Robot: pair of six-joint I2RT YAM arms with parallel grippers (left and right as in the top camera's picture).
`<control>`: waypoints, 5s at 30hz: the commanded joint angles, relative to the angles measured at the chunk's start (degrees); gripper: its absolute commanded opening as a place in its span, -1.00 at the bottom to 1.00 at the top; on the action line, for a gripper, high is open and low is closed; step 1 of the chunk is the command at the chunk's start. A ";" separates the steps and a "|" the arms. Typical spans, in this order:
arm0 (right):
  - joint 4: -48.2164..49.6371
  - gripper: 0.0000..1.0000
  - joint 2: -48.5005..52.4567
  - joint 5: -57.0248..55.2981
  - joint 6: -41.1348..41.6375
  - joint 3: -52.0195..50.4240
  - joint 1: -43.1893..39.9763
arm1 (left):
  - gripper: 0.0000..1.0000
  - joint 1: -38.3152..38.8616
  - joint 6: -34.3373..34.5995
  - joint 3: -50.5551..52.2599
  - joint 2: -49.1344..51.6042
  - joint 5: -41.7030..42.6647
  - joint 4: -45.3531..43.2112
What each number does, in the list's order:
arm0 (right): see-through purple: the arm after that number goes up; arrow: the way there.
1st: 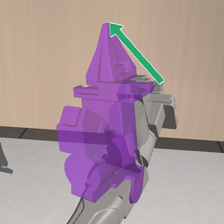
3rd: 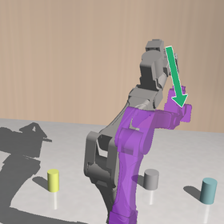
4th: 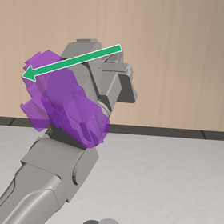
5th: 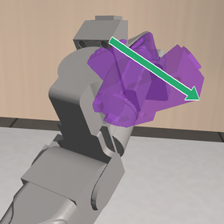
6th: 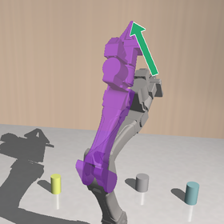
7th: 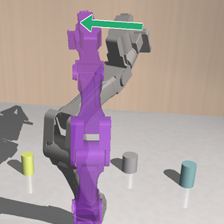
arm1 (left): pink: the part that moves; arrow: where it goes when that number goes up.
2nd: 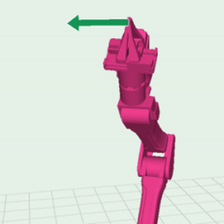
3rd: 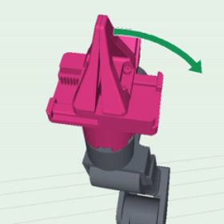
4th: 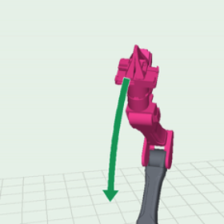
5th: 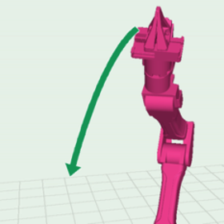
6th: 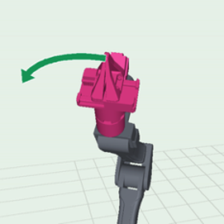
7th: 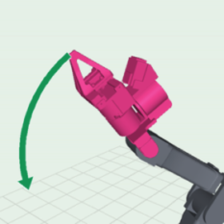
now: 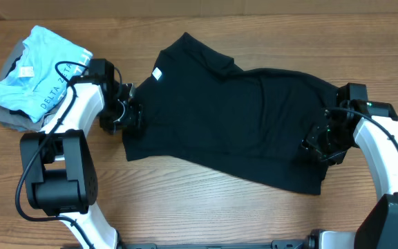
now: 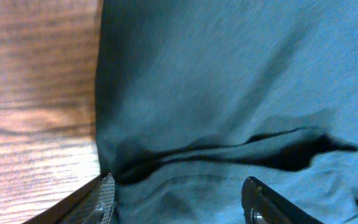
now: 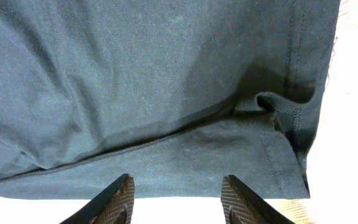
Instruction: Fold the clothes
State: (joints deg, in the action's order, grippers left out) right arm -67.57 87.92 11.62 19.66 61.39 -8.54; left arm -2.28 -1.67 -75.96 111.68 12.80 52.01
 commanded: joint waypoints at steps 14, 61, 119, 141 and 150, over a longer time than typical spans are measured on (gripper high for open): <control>1.25 -0.03 -1.14 -0.17 -0.11 -0.31 -0.17 | -0.91 0.00 -2.23 -1.18 0.00 -1.27 4.68; 20.65 -0.21 -1.07 1.99 -3.08 -16.13 -10.05 | -0.91 -1.44 -3.08 -12.70 -4.22 -0.28 11.87; -23.98 -0.92 -16.15 -2.78 4.13 58.51 -9.20 | -0.92 -2.93 -6.05 -48.78 -35.34 -4.04 16.28; -7.32 0.02 15.13 12.68 -4.94 51.60 -16.15 | 0.36 3.74 -2.99 -49.09 -2.16 -0.07 16.24; -19.17 -0.10 13.66 12.70 -7.96 51.47 -13.51 | -0.57 4.72 0.04 -36.83 2.47 0.87 30.99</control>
State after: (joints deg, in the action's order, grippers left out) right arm -86.74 104.07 23.42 13.32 111.44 -23.07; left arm 1.56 -2.76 -119.09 111.24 13.34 83.07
